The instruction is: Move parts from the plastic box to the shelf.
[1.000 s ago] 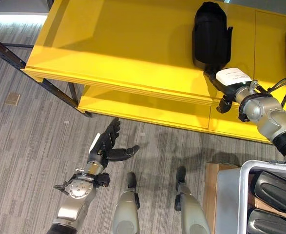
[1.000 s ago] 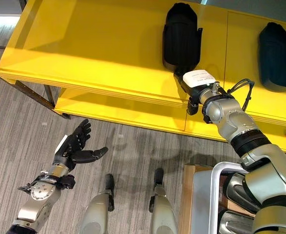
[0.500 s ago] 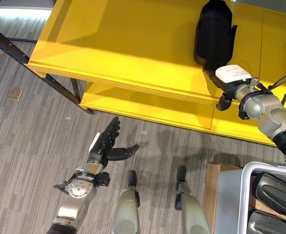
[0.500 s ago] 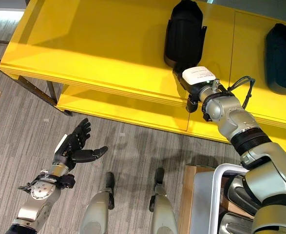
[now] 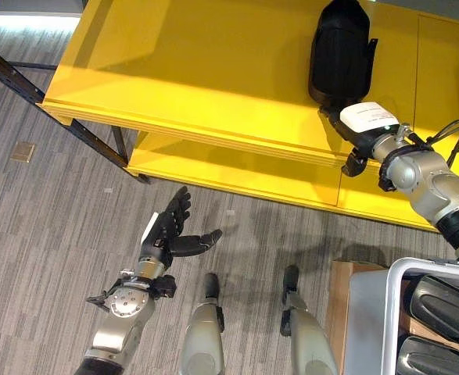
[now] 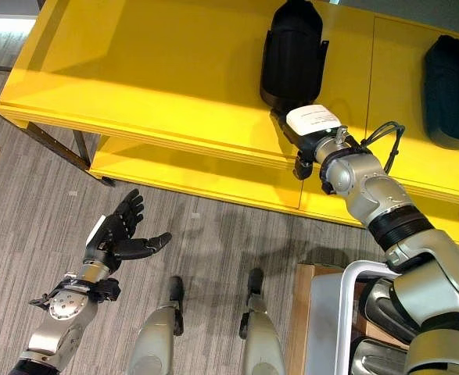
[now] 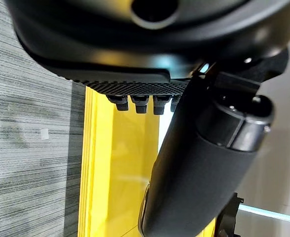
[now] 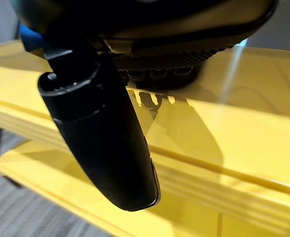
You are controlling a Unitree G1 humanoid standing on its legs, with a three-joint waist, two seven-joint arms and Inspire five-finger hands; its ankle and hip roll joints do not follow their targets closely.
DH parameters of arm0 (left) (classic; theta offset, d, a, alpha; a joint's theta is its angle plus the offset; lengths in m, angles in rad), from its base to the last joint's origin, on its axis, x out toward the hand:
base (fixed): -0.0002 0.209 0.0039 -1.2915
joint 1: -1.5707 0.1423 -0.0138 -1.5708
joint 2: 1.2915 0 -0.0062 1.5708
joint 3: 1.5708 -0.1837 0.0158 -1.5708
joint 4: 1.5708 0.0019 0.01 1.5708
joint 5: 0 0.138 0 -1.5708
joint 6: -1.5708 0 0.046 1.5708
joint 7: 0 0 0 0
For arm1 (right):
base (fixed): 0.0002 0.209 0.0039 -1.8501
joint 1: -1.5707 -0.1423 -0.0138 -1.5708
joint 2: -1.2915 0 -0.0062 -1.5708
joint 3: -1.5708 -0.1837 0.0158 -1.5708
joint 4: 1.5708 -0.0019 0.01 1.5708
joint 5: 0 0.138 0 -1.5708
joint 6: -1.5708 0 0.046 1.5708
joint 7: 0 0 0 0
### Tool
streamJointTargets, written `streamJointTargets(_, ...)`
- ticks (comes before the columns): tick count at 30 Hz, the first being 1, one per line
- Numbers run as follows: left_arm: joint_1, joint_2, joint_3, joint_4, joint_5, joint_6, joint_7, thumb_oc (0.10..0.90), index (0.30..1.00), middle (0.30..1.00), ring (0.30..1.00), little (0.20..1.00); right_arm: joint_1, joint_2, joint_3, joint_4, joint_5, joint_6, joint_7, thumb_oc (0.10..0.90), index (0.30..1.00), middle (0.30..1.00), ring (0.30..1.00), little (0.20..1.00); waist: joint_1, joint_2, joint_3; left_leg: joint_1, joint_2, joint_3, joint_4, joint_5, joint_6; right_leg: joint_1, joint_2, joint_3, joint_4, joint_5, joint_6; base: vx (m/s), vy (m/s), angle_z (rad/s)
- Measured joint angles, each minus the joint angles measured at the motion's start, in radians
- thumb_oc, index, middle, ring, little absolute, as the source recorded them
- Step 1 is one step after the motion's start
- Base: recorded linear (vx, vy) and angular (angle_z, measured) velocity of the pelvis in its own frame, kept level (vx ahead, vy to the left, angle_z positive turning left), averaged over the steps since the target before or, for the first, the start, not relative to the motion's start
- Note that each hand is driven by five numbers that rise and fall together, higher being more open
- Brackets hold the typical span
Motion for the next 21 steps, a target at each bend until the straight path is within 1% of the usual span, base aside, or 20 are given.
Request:
streamJointTargets(2, 0.001, 0.0, 0.001, 0.0, 0.0, 0.0, 0.002, 0.9, 1.0, 1.0, 1.0, 1.0, 0.034, -0.001, -0.018, -0.04, 0.0, -0.008, 0.0, 0.9, 1.0, 1.0, 1.0, 1.0, 0.001, -0.001, 0.0, 0.0, 0.0, 0.0, 0.0, -0.001, 0.002, 0.0, 0.0, 0.0, 0.002, -0.001, 0.0, 0.0, 0.0, 0.0)
streamJointTargets(3, 0.0, -0.001, 0.001, 0.0, 0.002, 0.0, 0.002, 0.9, 1.0, 1.0, 1.0, 1.0, 0.086, -0.001, -0.041, -0.084, 0.001, -0.016, 0.0, 0.9, 1.0, 1.0, 1.0, 1.0, -0.003, -0.002, 0.001, -0.001, 0.001, 0.0, 0.004, -0.004, 0.002, -0.003, 0.0, 0.0, 0.006, -0.003, 0.0, 0.0, 0.0, 0.0)
streamJointTargets(6, 0.005, -0.001, 0.003, 0.0, 0.004, 0.0, 0.004, 0.9, 1.0, 1.0, 1.0, 1.0, 0.159, -0.001, -0.064, -0.127, 0.002, -0.03, -0.003, 0.9, 1.0, 1.0, 1.0, 1.0, -0.007, -0.005, 0.003, -0.005, 0.001, 0.0, 0.015, -0.012, 0.002, -0.009, -0.001, 0.002, 0.021, -0.015, -0.004, 0.0, 0.0, 0.0)
streamJointTargets(8, 0.005, -0.001, 0.004, -0.001, 0.007, 0.0, 0.004, 0.9, 1.0, 1.0, 1.0, 1.0, 0.195, -0.002, -0.103, -0.154, 0.002, -0.033, 0.0, 0.9, 1.0, 1.0, 1.0, 1.0, -0.009, -0.007, 0.004, -0.005, 0.001, 0.0, 0.018, -0.014, 0.001, -0.008, -0.002, 0.003, 0.023, -0.017, -0.004, 0.0, 0.0, 0.0)
streamJointTargets(10, 0.003, -0.001, 0.01, -0.001, 0.008, 0.0, 0.004, 0.9, 1.0, 1.0, 1.0, 1.0, 0.212, -0.005, -0.117, -0.168, 0.014, -0.036, 0.007, 0.9, 1.0, 1.0, 1.0, 1.0, -0.018, -0.013, 0.007, -0.005, 0.001, 0.0, 0.02, -0.015, 0.002, -0.009, -0.002, 0.003, 0.023, -0.017, -0.003, 0.0, 0.0, 0.0)
streamJointTargets(12, 0.001, -0.003, 0.011, -0.002, 0.008, 0.0, 0.003, 0.9, 1.0, 1.0, 1.0, 1.0, 0.277, -0.004, -0.175, -0.202, 0.03, -0.036, 0.008, 0.9, 1.0, 1.0, 1.0, 1.0, -0.018, -0.013, 0.007, -0.005, 0.002, 0.0, 0.021, -0.018, 0.002, -0.009, -0.002, 0.003, 0.024, -0.018, -0.003, 0.0, 0.0, 0.0)
streamJointTargets(15, 0.002, -0.004, 0.013, -0.001, 0.008, 0.0, 0.006, 0.9, 1.0, 1.0, 1.0, 1.0, 0.315, -0.005, -0.201, -0.23, 0.05, -0.038, 0.009, 0.9, 1.0, 1.0, 1.0, 1.0, -0.023, -0.013, 0.007, -0.005, 0.003, 0.003, 0.028, -0.023, 0.002, -0.009, -0.001, 0.007, 0.025, -0.019, -0.002, 0.0, -0.004, -0.03)
streamJointTargets(16, -0.002, -0.005, 0.013, -0.001, 0.009, 0.0, 0.006, 0.9, 1.0, 1.0, 1.0, 1.0, 0.342, -0.005, -0.226, -0.249, 0.054, -0.038, 0.011, 0.9, 1.0, 1.0, 1.0, 1.0, -0.027, -0.013, 0.007, -0.005, 0.003, 0.004, 0.031, -0.025, 0.003, -0.009, 0.0, 0.009, 0.026, -0.02, -0.001, 0.0, 0.0, 0.0)
streamJointTargets(17, -0.002, -0.005, 0.015, -0.003, 0.009, 0.0, 0.006, 0.9, 1.0, 1.0, 1.0, 1.0, 0.383, -0.005, -0.264, -0.279, 0.068, -0.038, 0.012, 0.9, 1.0, 1.0, 1.0, 1.0, -0.022, -0.013, 0.007, -0.005, 0.003, 0.003, 0.031, -0.026, 0.003, -0.009, 0.0, 0.009, 0.029, -0.021, 0.0, 0.0, 0.0, 0.0)
streamJointTargets(21, 0.003, -0.005, 0.035, -0.003, 0.021, 0.001, 0.021, 0.9, 1.0, 1.0, 1.0, 1.0, 0.451, -0.005, -0.317, -0.332, 0.08, -0.039, 0.013, 0.9, 1.0, 1.0, 1.0, 1.0, -0.038, -0.014, 0.007, -0.005, 0.003, 0.005, 0.036, -0.03, 0.005, -0.009, -0.001, 0.012, 0.032, -0.026, 0.001, 0.0, 0.0, 0.0)
